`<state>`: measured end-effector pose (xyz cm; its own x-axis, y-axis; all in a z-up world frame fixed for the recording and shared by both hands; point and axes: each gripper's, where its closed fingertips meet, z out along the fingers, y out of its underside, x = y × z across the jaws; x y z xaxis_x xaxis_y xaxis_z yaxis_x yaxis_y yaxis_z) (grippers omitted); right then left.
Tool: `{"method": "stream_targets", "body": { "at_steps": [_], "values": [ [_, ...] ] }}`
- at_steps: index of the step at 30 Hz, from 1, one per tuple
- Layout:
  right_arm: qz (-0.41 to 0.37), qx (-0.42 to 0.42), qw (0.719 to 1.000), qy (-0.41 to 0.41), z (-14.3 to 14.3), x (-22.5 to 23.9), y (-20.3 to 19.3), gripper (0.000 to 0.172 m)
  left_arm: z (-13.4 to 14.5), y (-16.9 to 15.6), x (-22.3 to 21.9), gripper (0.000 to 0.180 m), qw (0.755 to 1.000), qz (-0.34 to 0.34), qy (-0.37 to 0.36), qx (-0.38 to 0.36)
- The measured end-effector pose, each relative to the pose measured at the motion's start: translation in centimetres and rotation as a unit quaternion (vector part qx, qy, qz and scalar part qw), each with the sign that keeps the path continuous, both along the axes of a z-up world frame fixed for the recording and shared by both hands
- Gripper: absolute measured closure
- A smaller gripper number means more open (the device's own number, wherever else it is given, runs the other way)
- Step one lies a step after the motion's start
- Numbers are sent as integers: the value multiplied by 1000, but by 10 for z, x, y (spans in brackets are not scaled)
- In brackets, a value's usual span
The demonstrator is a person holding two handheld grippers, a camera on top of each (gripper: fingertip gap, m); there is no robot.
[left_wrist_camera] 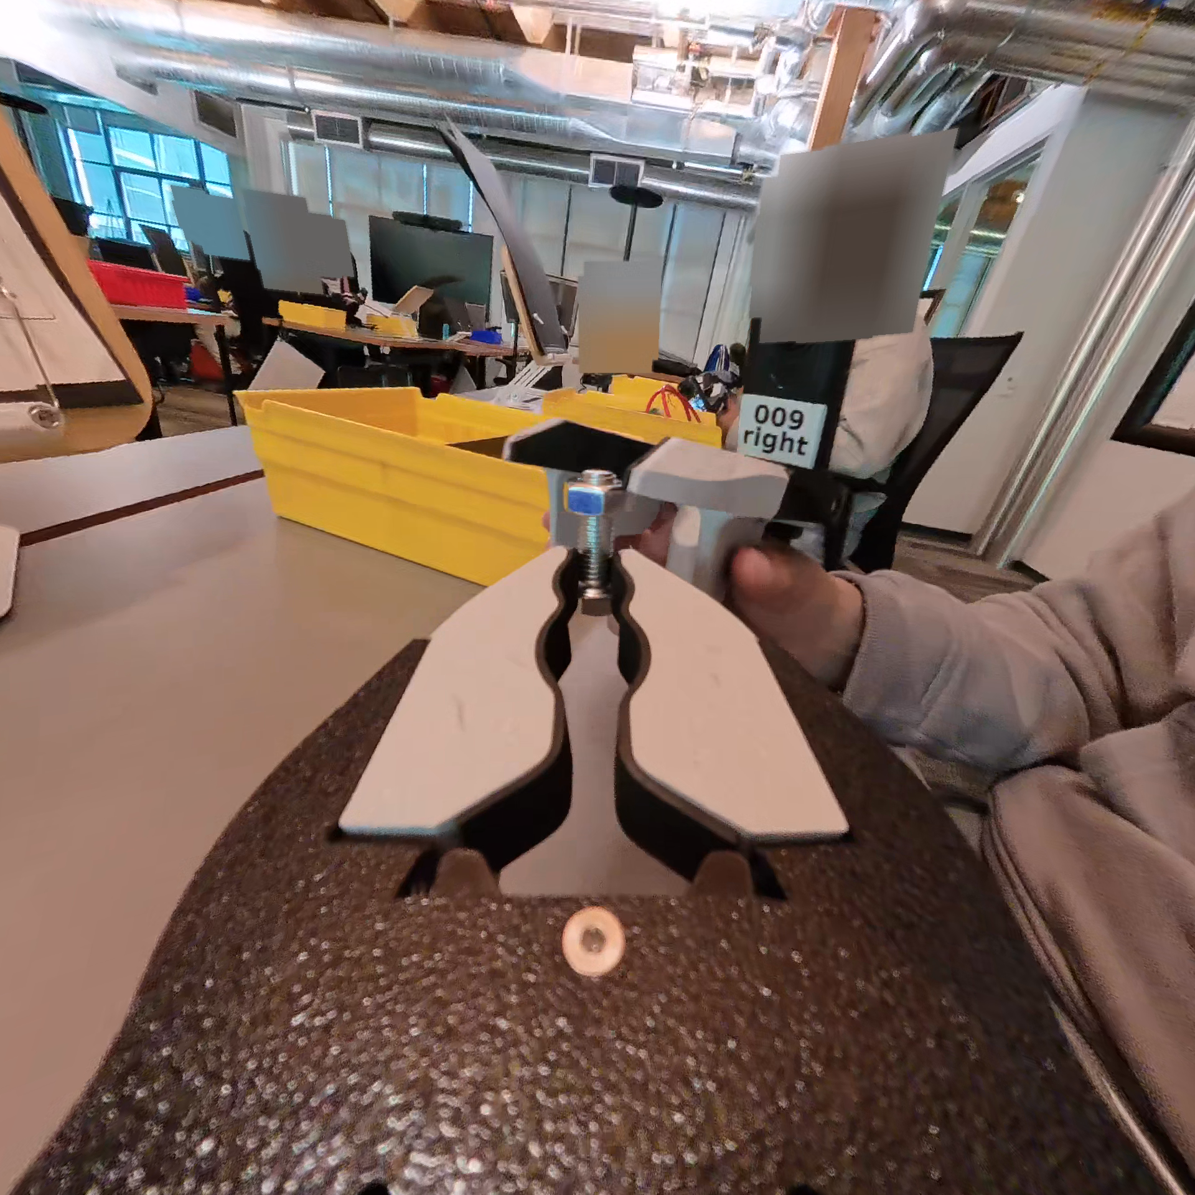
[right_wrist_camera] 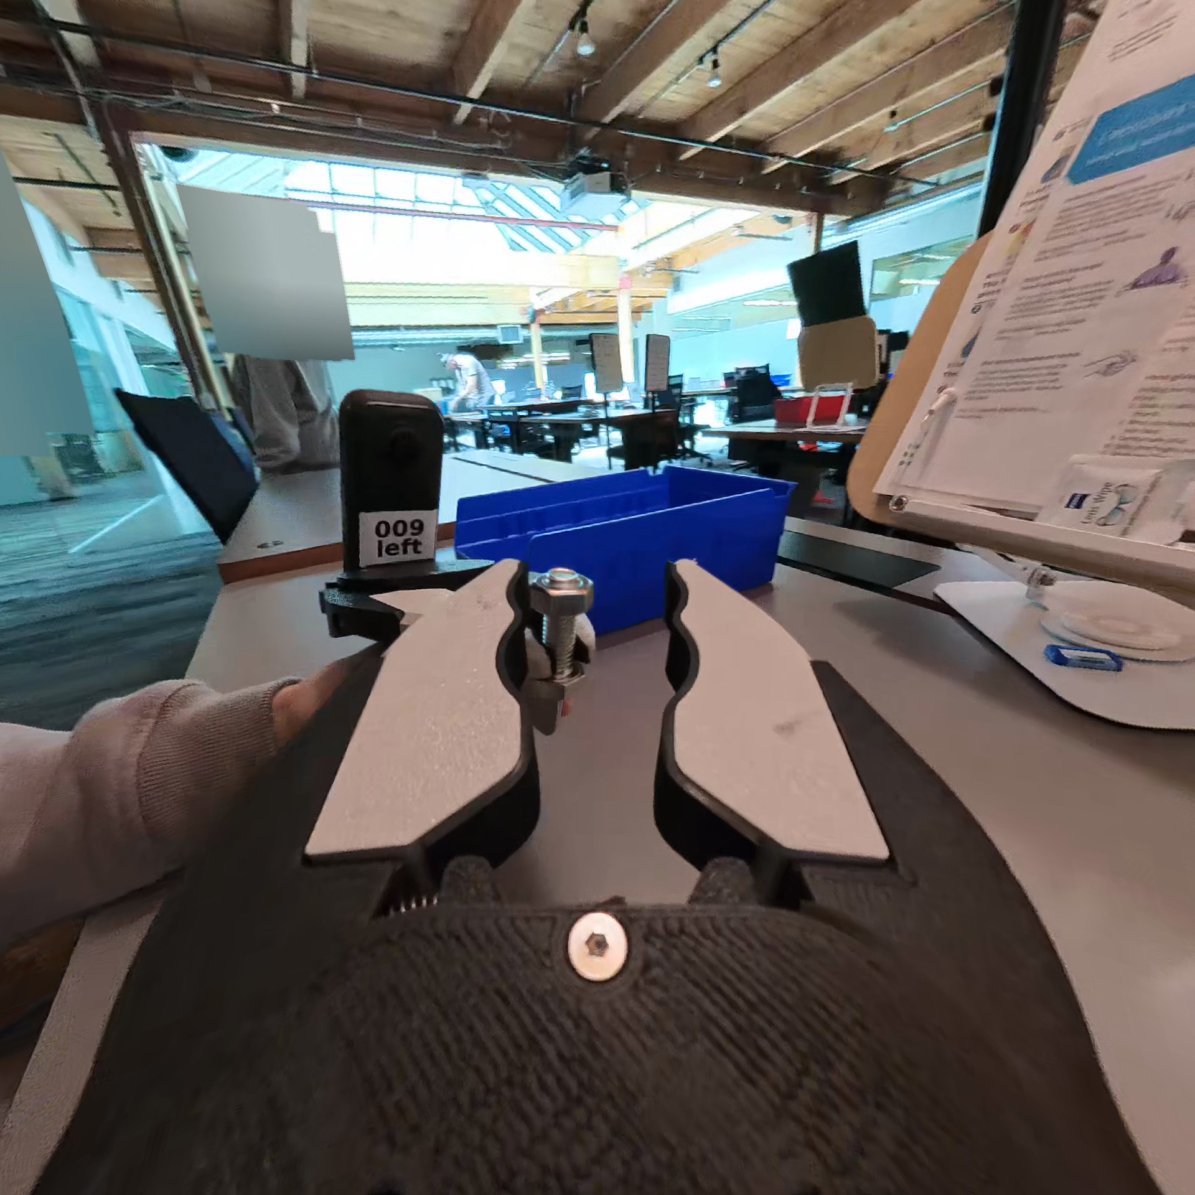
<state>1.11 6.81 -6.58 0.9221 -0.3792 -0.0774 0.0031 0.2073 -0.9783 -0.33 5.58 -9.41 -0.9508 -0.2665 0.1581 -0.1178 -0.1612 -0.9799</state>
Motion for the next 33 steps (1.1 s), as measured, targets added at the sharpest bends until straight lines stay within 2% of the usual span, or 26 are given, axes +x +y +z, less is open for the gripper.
{"method": "stream_targets", "body": {
  "at_steps": [4,7,8,12,16,19,29,30,31,32,33],
  "values": [
    [36,-3,998,-51,0,0,1,131,6,4,3,172,1000,9,-10,-21],
    [101,58,992,-49,9,-14,1,137,6,6,3,172,1000,16,-18,-17],
    [101,68,991,-51,8,-16,-1,142,7,5,3,172,1000,15,-20,-19],
    [45,80,993,-68,7,-9,-16,141,5,2,1,172,1000,12,-22,-8],
    [69,91,991,-63,11,-15,-12,138,4,-3,-1,172,1000,7,-22,-5],
    [70,63,994,-62,4,-16,-3,134,4,-4,-2,172,1000,8,-27,-3],
    [45,45,997,-48,-2,-5,-3,138,4,-2,1,172,999,20,-31,2],
    [44,61,996,-39,1,-2,-8,137,8,3,2,172,999,23,-30,-15],
    [32,80,996,-21,3,6,-15,151,12,8,2,172,999,23,-29,-34],
    [5,94,996,4,1,19,-24,155,14,12,3,172,998,26,-28,-42],
    [-16,92,995,23,-3,28,-30,143,12,15,6,172,998,36,-27,-37]
  ]
}}
